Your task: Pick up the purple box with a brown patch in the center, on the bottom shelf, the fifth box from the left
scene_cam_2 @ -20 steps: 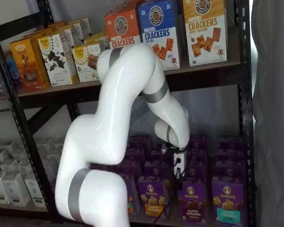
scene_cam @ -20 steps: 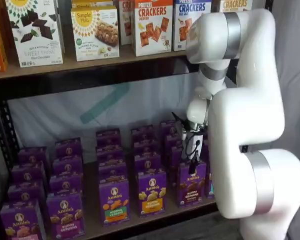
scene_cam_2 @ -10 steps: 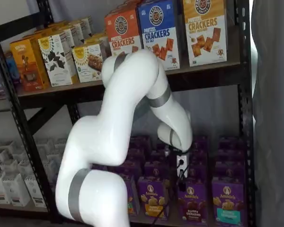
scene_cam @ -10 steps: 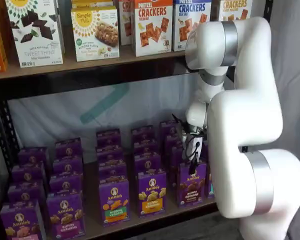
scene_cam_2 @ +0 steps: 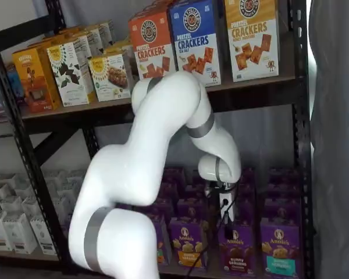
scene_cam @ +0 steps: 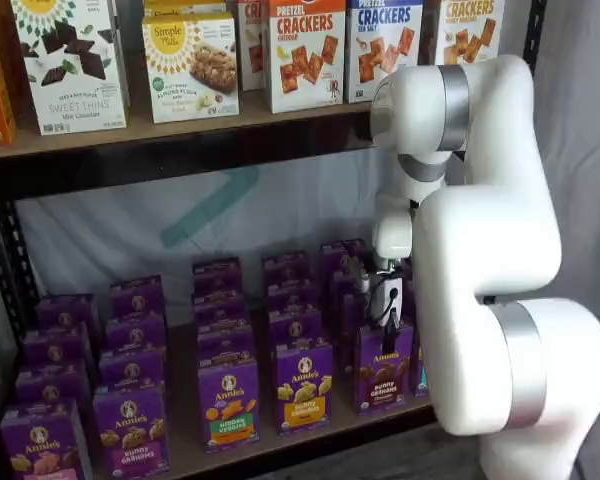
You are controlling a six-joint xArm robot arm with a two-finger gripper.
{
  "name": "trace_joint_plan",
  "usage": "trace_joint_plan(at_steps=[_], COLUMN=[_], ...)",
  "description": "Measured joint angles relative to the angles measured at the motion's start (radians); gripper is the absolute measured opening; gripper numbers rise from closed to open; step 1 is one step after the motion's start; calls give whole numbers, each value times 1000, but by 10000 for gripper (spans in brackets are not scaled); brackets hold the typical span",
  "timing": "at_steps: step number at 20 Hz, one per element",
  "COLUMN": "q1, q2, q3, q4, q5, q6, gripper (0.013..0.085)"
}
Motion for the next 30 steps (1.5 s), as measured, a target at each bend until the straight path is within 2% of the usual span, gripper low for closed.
trace_joint_plan(at_steps=[3, 7, 13, 17, 20, 22, 25, 27, 30], q1=[4, 10, 15, 18, 18, 18, 19, 19, 19], q2=[23, 45, 69, 79, 82, 83, 80, 78, 74], q3=[-18, -27, -25, -26, -26, -25, -21, -19, -17], q4=[-33, -16, -34, -14, -17, -22, -20, -17, -10], q5=[-4, -28, -82, -100, -105, -107, -106, -106, -101], q6=[34, 24, 44, 28, 31, 36, 35, 32, 26], gripper=[850, 850, 850, 850, 850, 770, 730, 650, 610])
